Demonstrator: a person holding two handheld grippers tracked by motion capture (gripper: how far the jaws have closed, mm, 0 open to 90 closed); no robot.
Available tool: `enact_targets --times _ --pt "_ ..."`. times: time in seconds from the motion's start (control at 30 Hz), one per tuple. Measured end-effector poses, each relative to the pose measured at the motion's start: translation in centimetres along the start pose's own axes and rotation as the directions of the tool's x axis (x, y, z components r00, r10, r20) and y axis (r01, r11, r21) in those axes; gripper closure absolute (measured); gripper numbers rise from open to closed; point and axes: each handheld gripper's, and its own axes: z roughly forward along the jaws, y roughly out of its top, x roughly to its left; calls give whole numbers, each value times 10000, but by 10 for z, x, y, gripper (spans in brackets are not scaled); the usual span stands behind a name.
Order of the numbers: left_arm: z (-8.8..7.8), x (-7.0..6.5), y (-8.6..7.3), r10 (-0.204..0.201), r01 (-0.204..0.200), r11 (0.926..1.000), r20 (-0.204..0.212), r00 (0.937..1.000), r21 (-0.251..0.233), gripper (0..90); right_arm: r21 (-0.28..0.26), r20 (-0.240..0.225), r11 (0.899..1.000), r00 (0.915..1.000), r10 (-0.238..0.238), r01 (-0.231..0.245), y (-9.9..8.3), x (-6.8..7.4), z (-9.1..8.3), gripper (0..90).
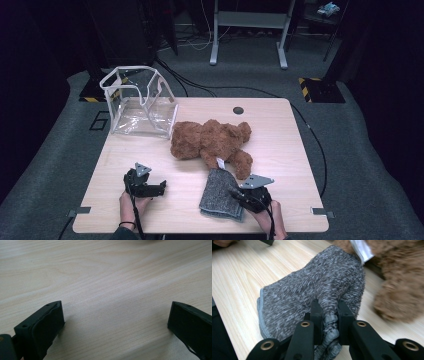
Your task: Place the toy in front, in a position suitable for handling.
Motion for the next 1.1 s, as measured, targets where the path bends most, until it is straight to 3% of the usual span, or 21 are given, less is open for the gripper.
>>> enact_targets --times 0.4,0.73,0.9,1.1 --pt "0 0 0 -10 10 10000 13 10000 -4 2 -41 845 9989 9953 465 -463 -19 -24 -33 792" --pt "0 0 0 -10 10 10000 13 10000 -4 2 -100 1786 9947 9786 1025 -1023 -40 -50 -61 794" --pt "0 0 0 -4 4 10000 12 10000 -3 2 -274 2365 9877 9591 1558 -1537 -50 -66 -74 796" --pt "0 0 0 -7 7 10000 10 10000 -7 2 -525 3087 9730 9230 2299 -2248 -55 -88 -80 795"
